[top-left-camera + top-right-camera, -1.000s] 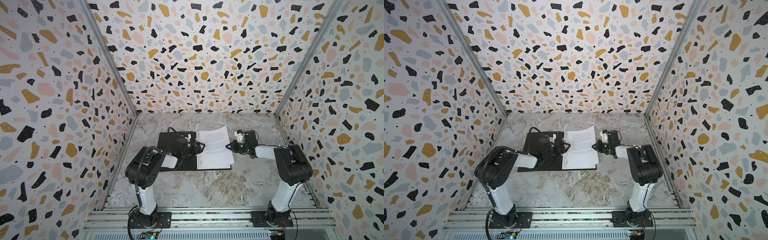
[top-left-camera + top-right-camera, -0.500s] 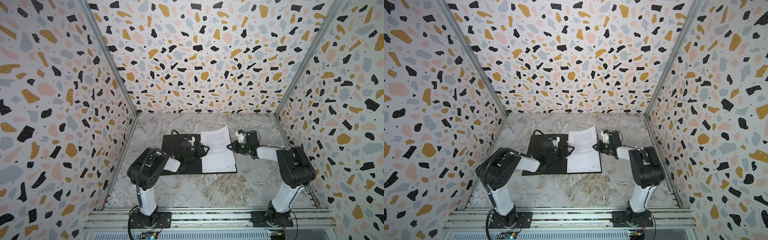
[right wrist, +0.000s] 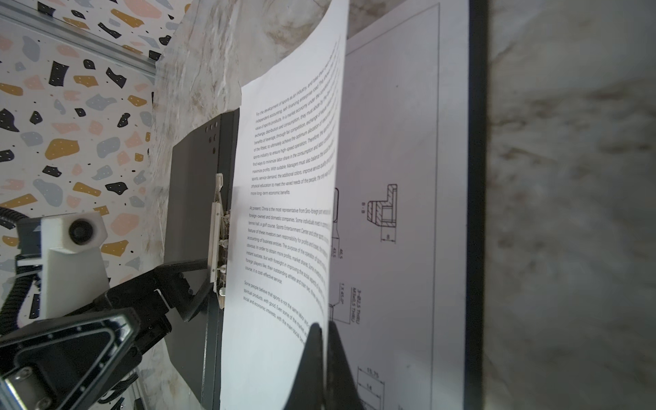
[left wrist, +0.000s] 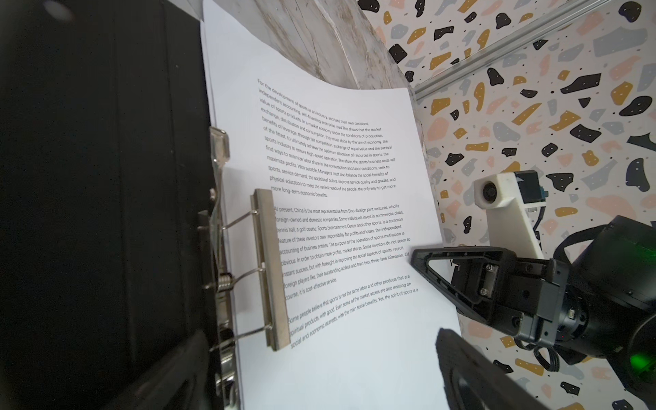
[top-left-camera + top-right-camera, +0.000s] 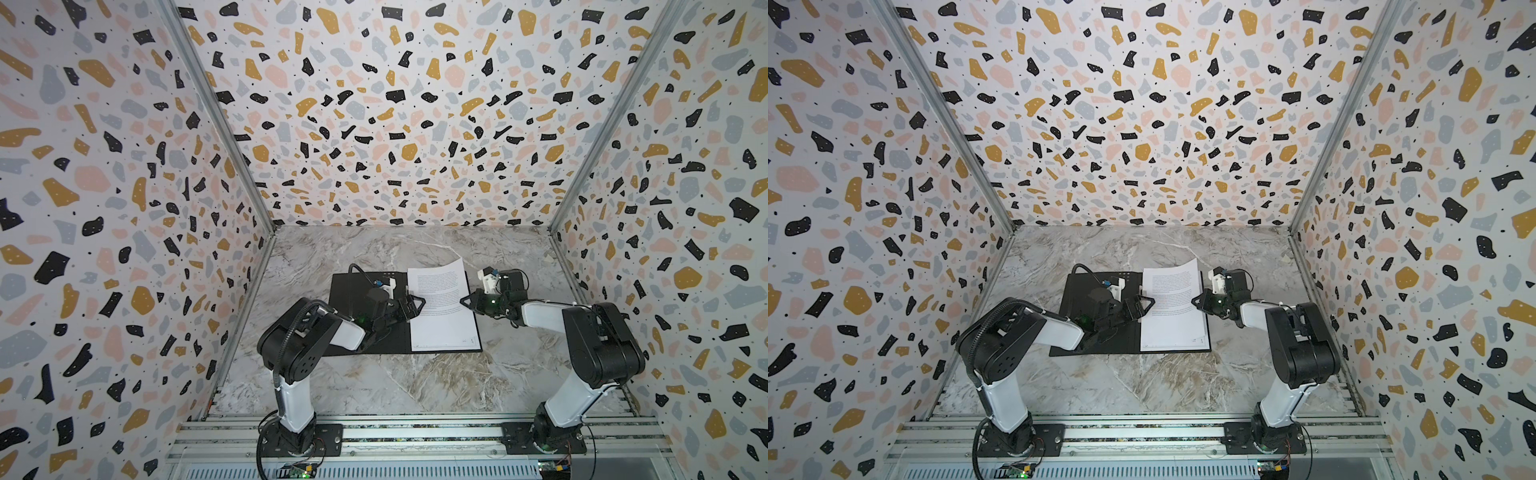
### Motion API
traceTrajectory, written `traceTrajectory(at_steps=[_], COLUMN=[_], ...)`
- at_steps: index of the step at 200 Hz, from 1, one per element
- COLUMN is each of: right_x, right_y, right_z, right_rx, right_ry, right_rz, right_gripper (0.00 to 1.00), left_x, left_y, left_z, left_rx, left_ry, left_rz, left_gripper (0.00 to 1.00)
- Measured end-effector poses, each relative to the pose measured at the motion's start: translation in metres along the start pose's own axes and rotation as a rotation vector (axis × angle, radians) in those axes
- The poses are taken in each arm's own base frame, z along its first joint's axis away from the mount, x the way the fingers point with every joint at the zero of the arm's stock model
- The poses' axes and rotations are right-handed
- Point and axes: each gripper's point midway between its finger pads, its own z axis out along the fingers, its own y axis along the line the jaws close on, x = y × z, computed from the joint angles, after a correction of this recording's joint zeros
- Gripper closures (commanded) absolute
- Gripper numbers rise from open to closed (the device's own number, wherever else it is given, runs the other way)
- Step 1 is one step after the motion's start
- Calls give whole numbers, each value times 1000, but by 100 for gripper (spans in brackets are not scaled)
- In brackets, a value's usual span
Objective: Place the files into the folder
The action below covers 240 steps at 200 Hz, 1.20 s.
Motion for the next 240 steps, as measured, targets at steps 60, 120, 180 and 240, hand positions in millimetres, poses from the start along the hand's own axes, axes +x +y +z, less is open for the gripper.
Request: traceTrajectory(at_steps=[60, 120, 180, 240], right_x=[2, 10, 14, 16], right_y=[-5, -10, -9, -9], right_z=[-12, -16, -16, -16], right_rx=[-1, -4, -12, -23], right_ry=[-14, -4, 2, 7], right_rz=[3, 15, 17, 24], right_gripper=[100, 100, 100, 100], left_x=[8, 9, -3, -2], left_y=[-4, -5, -16, -15], left_z=[0, -5, -14, -14], left_rx=[4, 3, 12, 6], left_ry=[-4, -9, -52, -49], left_rz=[-4, -10, 0, -2], left_gripper=[0, 0, 0, 0])
